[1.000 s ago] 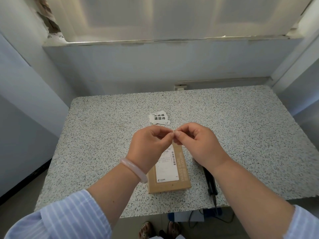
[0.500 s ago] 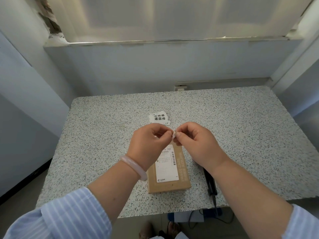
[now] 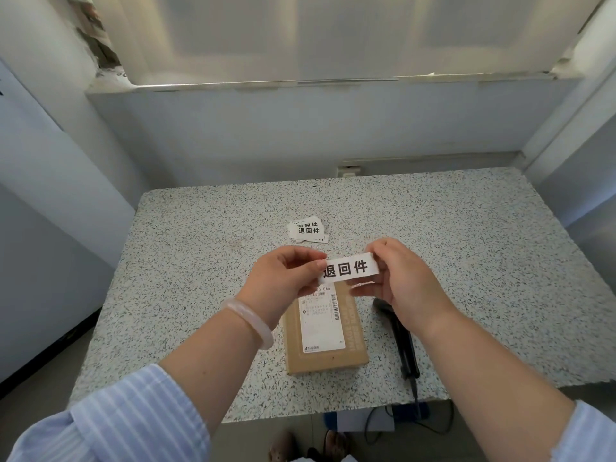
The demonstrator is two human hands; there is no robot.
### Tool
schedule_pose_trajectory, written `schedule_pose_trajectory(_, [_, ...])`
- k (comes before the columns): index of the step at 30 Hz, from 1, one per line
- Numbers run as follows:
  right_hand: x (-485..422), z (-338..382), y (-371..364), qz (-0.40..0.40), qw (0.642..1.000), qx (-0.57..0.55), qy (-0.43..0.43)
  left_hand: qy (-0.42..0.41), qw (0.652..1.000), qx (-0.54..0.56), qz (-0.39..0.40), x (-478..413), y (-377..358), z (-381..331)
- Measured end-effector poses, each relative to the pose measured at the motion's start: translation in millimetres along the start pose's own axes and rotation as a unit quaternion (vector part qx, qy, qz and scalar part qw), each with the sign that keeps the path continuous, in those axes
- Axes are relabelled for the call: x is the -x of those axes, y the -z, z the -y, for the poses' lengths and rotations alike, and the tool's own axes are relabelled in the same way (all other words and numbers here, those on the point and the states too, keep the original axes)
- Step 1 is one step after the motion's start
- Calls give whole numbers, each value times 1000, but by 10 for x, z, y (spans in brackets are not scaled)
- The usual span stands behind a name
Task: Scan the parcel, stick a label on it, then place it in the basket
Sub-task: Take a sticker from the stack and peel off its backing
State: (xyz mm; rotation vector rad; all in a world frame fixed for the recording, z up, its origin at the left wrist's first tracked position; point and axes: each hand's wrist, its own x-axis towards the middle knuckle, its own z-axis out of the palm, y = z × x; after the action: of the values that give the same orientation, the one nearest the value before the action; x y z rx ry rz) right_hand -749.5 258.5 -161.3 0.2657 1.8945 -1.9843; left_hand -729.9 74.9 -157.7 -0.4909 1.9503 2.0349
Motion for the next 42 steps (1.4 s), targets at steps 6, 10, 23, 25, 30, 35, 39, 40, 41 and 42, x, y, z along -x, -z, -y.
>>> schedule_pose_trajectory(6, [46,-2,-23,-55,997,39,49,-4,999,33,-6,8,-29,1])
schedule_pose_trajectory(10, [41,14,14,-73,996,20,54,-4,999,-43,24,55,-20,55])
schedule_pose_trajectory(23, [54,-3,4,-58,996,34,59,-37,998,-51,9,67,-49,40])
schedule_pose_trajectory(25, [44,-13,10,-56,995,62,61,-41,998,-48,11,74,-55,36])
schedule_pose_trajectory(30, [61,-59,-5,-116,944,264,162,-58,997,-49,3,73,-49,29])
schedule_pose_trajectory(35, [126,18,-56,-73,868,400,285,-84,993,-83,-10,84,-78,14])
schedule_pose_trajectory(39, [136,9,-101,-36,858,415,300,-110,983,-144,-21,89,-117,4])
schedule_pose_trajectory(40, [129,10,-104,-38,860,413,298,-118,979,-164,-24,85,-121,5])
schedule_pose_trajectory(41, [123,17,-106,-38,861,412,297,-129,973,-188,-28,82,-122,6])
schedule_pose_trajectory(42, [117,26,-108,-38,861,412,296,-144,965,-214,-33,76,-121,10])
